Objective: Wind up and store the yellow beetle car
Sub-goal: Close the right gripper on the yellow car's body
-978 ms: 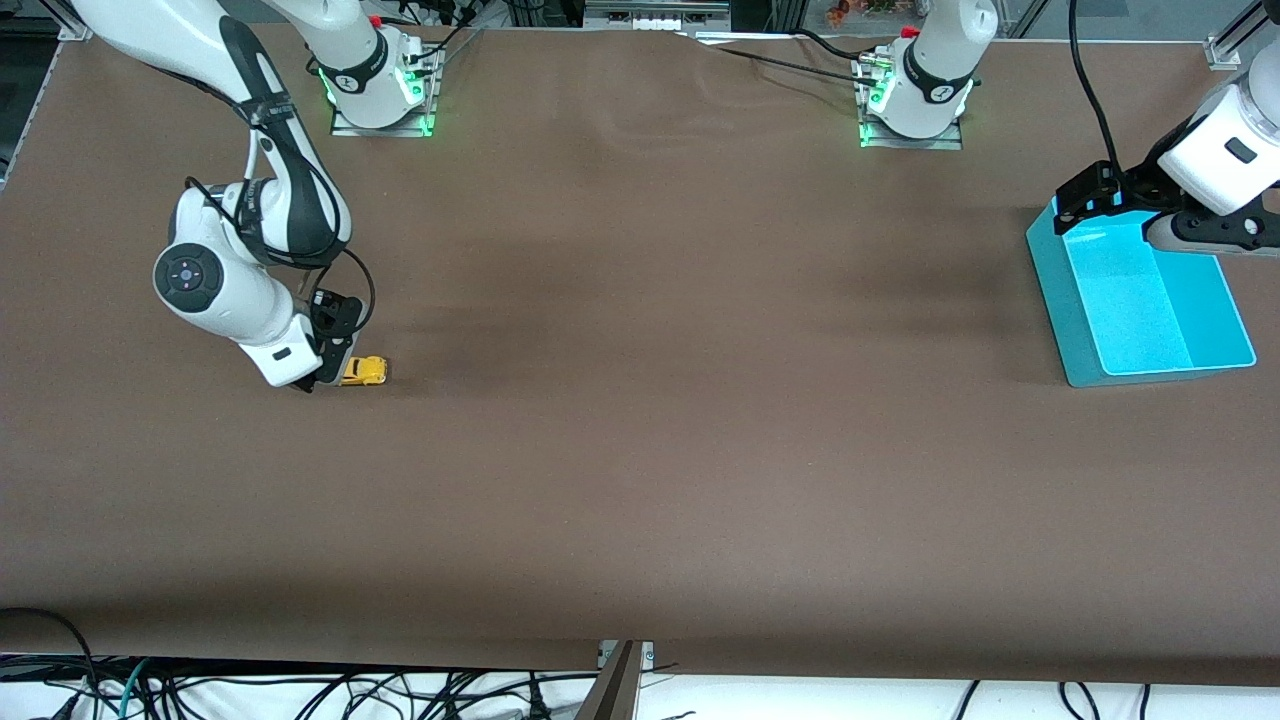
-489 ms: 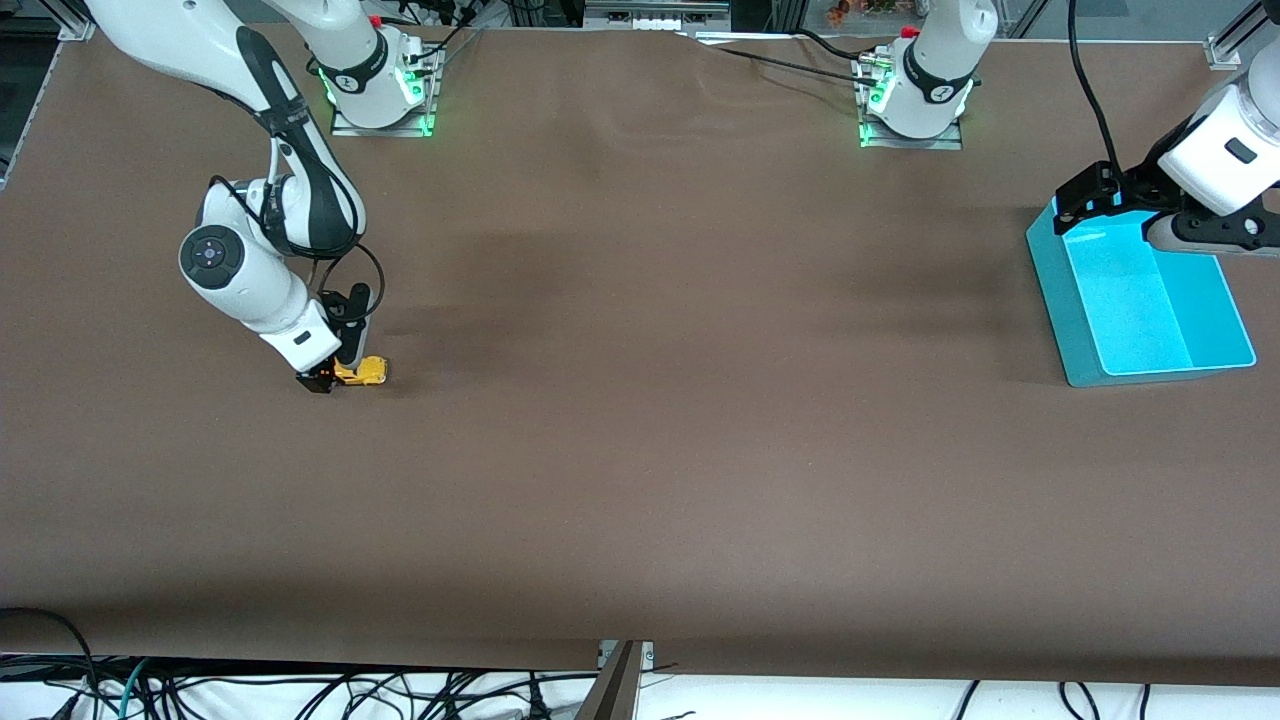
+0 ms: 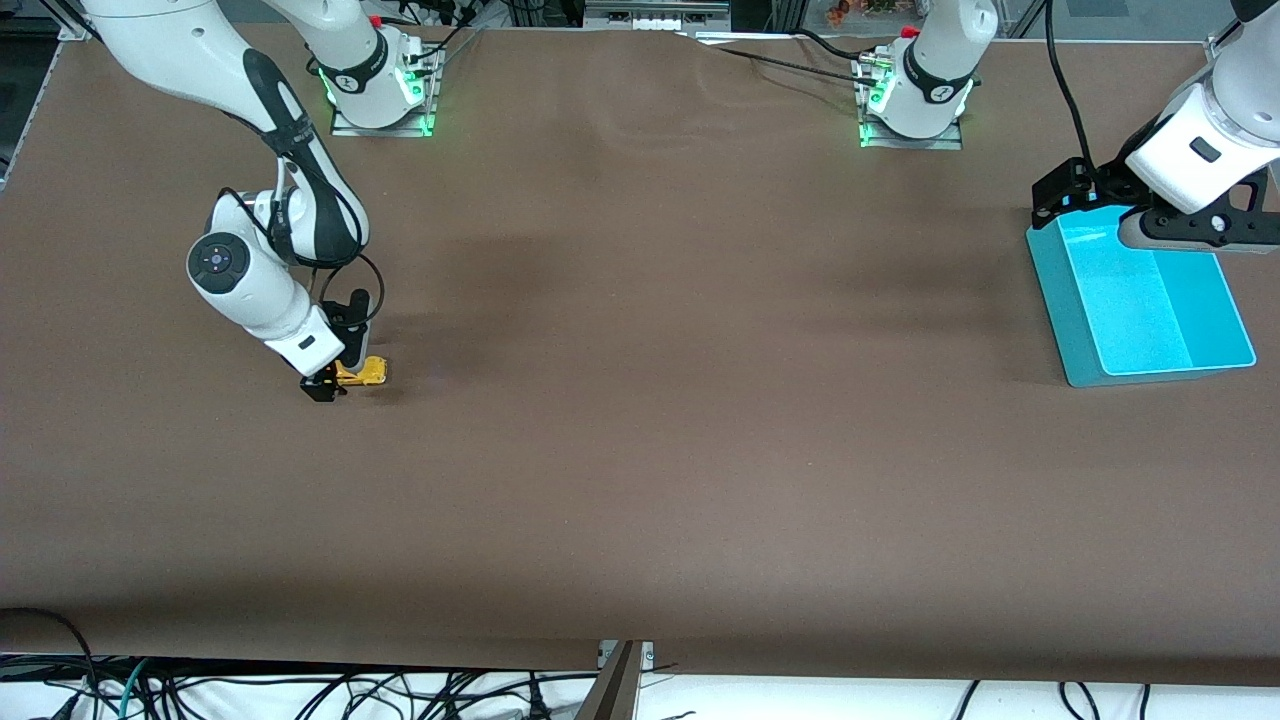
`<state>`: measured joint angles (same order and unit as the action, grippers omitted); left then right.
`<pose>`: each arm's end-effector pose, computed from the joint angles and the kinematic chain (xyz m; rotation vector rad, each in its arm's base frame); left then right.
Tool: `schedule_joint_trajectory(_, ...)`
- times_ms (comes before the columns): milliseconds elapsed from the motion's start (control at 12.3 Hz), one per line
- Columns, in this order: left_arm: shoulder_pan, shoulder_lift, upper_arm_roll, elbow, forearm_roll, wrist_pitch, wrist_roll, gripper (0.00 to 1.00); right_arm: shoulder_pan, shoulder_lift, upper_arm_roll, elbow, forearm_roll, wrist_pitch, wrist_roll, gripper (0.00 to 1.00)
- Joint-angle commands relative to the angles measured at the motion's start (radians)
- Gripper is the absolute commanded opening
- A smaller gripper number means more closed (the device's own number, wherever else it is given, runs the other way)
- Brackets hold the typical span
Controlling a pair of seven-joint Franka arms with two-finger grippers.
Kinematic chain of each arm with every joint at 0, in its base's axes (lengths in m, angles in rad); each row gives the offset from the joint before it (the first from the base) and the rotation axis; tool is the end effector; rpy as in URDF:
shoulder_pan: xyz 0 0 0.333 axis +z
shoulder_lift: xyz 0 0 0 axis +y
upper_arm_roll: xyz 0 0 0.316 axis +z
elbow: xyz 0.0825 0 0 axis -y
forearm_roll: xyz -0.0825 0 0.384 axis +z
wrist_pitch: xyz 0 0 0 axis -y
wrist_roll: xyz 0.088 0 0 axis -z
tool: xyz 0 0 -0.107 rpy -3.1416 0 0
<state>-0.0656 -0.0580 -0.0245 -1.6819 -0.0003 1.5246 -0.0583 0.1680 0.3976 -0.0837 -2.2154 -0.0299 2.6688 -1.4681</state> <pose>0.5267 -0.0480 0.6000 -3.1289 0.0496 0.1550 0.5553 0.0472 0.2012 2.1538 2.1869 0.0215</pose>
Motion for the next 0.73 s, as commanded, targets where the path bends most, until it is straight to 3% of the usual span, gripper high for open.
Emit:
schedule_joint_trajectory(0, -0.003, -0.003, 0.0, 0.014, 0.022, -0.021, -0.012, 1.0, -0.01, -0.003, 0.002, -0.009, -0.004, 0.022, -0.021, 0.91)
schedule_joint_trajectory(82, -0.003, -0.003, 0.0, 0.014, 0.02, -0.024, -0.012, 1.0, -0.01, -0.003, 0.002, -0.009, -0.004, 0.023, -0.021, 0.79)
schedule_joint_trajectory(163, -0.003, -0.002, 0.001, 0.014, 0.019, -0.021, -0.012, 1.0, -0.01, -0.003, 0.002, -0.009, -0.004, 0.022, -0.021, 0.54)
schedule_joint_trajectory(652, -0.002, -0.002, 0.008, 0.013, 0.017, -0.023, -0.011, 1.0, -0.01, -0.008, 0.002, -0.009, 0.001, 0.011, -0.017, 0.14)
